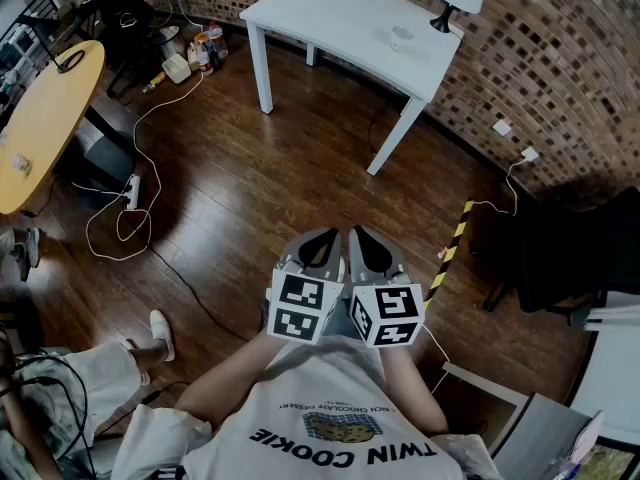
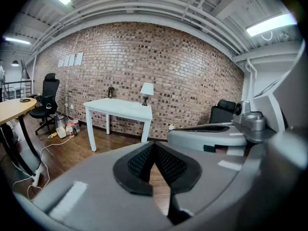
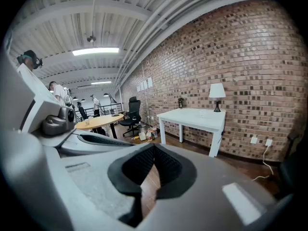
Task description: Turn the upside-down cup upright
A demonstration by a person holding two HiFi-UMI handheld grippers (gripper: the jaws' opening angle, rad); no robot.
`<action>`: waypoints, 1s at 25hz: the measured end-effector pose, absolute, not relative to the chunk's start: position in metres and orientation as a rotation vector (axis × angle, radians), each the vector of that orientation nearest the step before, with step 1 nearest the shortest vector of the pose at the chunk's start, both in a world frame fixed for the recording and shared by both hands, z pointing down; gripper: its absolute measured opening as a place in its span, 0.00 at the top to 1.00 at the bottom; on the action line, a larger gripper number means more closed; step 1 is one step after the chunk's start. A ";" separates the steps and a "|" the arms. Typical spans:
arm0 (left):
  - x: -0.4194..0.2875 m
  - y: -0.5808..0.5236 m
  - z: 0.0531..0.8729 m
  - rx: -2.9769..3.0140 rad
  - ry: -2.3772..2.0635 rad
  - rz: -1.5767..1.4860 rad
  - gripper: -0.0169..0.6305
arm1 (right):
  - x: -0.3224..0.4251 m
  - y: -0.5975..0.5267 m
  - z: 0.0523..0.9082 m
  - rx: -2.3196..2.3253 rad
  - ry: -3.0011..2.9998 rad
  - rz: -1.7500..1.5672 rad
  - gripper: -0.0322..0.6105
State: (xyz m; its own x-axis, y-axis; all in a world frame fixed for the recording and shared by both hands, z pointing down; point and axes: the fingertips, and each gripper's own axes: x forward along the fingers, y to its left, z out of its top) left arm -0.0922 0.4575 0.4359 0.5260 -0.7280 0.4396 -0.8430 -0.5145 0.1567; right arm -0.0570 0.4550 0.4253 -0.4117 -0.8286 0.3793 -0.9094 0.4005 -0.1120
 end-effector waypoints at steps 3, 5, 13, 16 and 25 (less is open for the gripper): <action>-0.088 0.437 0.441 2.421 -1.298 0.460 0.97 | -0.053 0.434 0.433 1.526 -2.396 0.449 0.95; -0.085 0.420 0.445 2.422 -1.299 0.466 0.97 | -0.049 0.416 0.438 1.526 -2.396 0.453 0.95; -0.064 0.320 0.458 2.408 -1.314 0.505 0.97 | -0.025 0.316 0.452 1.515 -2.400 0.485 0.95; -0.047 0.276 0.461 2.405 -1.314 0.512 0.97 | -0.010 0.273 0.454 1.504 -2.401 0.487 0.95; 0.008 0.155 0.465 2.402 -1.312 0.553 0.97 | 0.046 0.153 0.451 1.482 -2.407 0.485 0.95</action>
State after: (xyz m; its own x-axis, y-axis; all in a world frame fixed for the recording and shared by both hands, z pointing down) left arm 0.0083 0.1555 0.4646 0.4958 -0.7159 0.4916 -0.8517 -0.5113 0.1143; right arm 0.0456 0.1527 0.4514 -0.4387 -0.8058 0.3978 -0.8970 0.4197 -0.1391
